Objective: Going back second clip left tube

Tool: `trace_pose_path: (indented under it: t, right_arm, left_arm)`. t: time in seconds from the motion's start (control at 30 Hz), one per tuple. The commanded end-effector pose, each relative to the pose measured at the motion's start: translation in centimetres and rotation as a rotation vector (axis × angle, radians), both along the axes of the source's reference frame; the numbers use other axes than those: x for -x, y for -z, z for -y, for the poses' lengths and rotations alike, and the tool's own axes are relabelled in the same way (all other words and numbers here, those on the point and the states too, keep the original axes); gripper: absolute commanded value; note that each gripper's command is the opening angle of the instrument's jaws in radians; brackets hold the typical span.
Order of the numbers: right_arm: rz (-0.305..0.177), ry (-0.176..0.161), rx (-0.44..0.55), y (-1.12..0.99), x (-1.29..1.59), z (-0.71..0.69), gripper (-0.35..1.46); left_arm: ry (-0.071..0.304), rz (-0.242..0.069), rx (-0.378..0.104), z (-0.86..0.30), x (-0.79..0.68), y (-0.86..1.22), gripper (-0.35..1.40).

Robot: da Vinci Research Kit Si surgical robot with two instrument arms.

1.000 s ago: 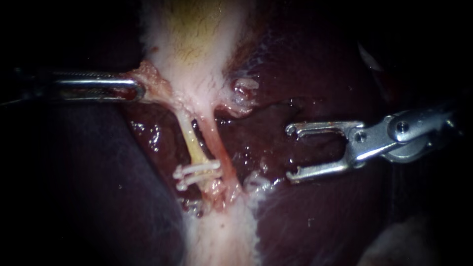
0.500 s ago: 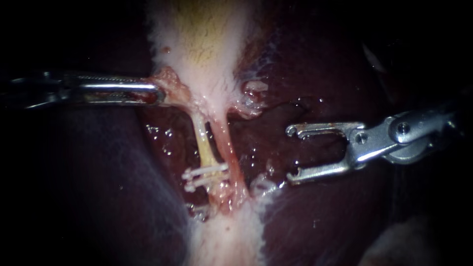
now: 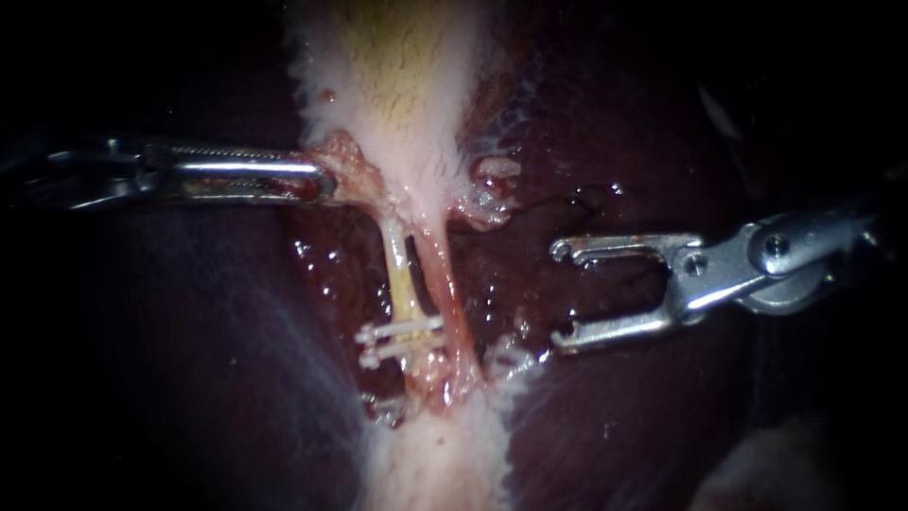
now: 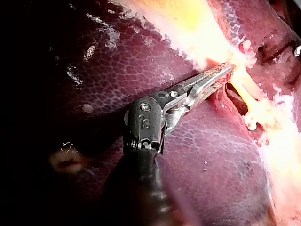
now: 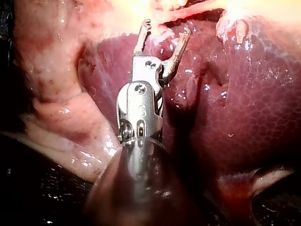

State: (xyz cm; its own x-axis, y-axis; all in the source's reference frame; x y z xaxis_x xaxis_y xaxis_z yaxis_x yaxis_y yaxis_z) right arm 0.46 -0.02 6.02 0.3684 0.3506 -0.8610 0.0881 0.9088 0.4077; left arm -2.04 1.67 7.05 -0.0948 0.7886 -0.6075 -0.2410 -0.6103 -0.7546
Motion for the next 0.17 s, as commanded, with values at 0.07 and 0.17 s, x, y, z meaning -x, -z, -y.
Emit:
trace_pose_path:
  t: [0.07, 0.17]
  right_arm:
    - [0.000, 0.000, 0.000, 0.00, 0.00, 0.00, 0.50]
    - [0.000, 0.000, 0.000, 0.00, 0.00, 0.00, 0.50]
  left_arm:
    - [0.000, 0.000, 0.000, 0.00, 0.00, 0.00, -0.35]
    - [0.000, 0.000, 0.000, 0.00, 0.00, -0.01, -0.35]
